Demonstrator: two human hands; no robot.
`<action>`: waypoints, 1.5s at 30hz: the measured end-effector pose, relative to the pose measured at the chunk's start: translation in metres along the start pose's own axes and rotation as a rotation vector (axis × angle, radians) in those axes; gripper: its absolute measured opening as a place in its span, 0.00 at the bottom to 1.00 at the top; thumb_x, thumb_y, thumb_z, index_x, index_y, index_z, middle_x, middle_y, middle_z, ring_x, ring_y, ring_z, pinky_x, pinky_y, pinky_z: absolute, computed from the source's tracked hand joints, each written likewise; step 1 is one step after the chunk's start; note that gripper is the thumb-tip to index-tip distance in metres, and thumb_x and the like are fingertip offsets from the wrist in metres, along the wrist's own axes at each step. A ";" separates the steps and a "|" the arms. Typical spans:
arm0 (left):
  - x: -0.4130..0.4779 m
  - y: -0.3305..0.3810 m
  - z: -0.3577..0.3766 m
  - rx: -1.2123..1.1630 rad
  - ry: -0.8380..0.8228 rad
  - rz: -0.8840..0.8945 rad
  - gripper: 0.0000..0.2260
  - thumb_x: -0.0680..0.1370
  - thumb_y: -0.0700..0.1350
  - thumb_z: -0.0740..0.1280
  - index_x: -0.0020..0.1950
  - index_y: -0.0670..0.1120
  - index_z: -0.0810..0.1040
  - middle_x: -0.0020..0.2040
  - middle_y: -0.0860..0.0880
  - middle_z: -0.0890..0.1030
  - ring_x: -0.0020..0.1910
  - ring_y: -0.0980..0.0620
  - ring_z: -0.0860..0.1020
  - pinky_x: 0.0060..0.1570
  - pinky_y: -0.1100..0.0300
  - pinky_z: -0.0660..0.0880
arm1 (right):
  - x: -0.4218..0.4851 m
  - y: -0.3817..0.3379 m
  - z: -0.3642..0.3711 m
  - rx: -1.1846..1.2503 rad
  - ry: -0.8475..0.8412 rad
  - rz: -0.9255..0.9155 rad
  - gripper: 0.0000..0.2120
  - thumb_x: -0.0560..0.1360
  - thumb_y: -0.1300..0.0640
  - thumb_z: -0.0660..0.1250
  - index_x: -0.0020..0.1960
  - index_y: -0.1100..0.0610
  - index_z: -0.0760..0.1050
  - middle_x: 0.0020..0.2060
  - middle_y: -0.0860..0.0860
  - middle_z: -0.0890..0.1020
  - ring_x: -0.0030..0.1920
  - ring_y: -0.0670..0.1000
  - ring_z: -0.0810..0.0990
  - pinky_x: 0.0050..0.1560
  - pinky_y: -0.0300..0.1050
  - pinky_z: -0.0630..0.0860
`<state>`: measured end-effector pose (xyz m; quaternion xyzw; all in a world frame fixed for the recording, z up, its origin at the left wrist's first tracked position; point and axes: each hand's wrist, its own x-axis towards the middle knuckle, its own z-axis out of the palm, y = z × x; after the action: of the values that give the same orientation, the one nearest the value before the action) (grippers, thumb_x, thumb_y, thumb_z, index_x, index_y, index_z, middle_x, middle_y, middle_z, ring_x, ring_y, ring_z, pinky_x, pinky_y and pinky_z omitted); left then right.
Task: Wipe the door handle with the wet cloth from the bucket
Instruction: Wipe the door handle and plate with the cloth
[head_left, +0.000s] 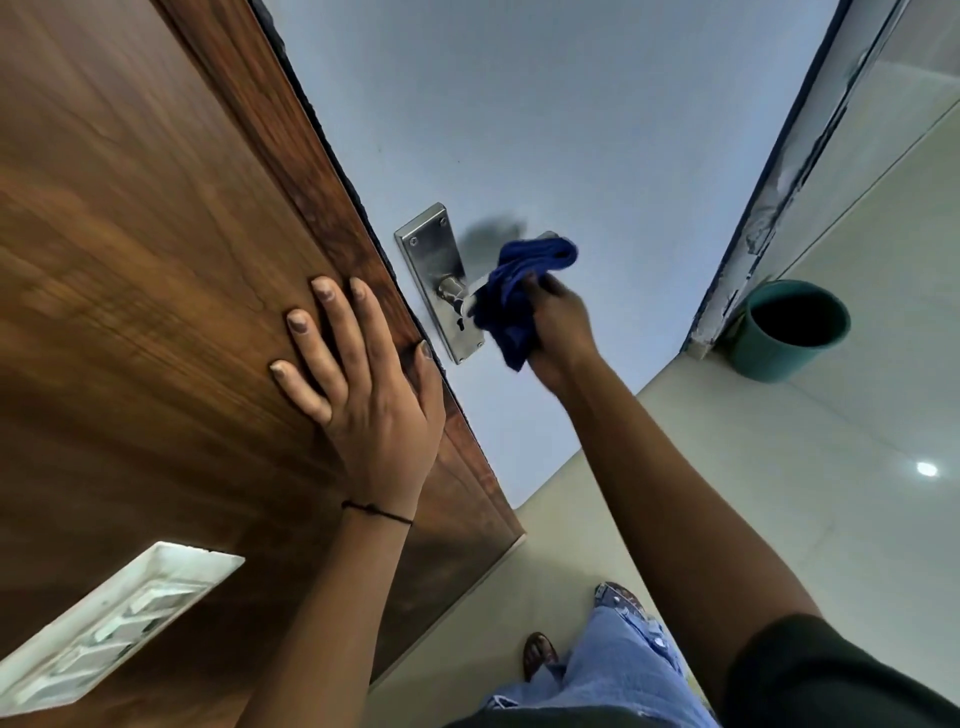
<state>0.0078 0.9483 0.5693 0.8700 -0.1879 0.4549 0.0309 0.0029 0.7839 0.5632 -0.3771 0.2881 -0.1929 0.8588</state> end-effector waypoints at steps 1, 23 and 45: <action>0.000 0.000 0.000 0.005 -0.004 0.002 0.34 0.79 0.52 0.60 0.77 0.43 0.45 0.74 0.40 0.56 0.72 0.37 0.53 0.72 0.50 0.31 | 0.003 -0.003 -0.001 0.000 0.037 -0.012 0.14 0.81 0.60 0.59 0.62 0.65 0.73 0.52 0.60 0.80 0.49 0.59 0.81 0.53 0.56 0.79; -0.002 -0.004 -0.009 0.058 -0.051 0.068 0.29 0.81 0.52 0.59 0.76 0.40 0.55 0.74 0.36 0.63 0.72 0.37 0.53 0.71 0.42 0.40 | -0.009 0.070 0.027 -0.424 0.173 -0.234 0.18 0.71 0.62 0.62 0.59 0.59 0.79 0.55 0.59 0.83 0.54 0.60 0.81 0.59 0.60 0.77; -0.005 -0.010 -0.005 0.054 -0.042 0.110 0.28 0.81 0.53 0.58 0.77 0.42 0.56 0.74 0.38 0.64 0.72 0.39 0.54 0.68 0.40 0.50 | 0.008 0.052 -0.024 -0.338 0.472 -0.199 0.18 0.72 0.61 0.55 0.59 0.49 0.73 0.48 0.56 0.81 0.37 0.62 0.84 0.24 0.42 0.75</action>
<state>0.0047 0.9599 0.5693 0.8683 -0.2237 0.4423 -0.0214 -0.0001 0.8000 0.5073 -0.4856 0.4692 -0.3079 0.6702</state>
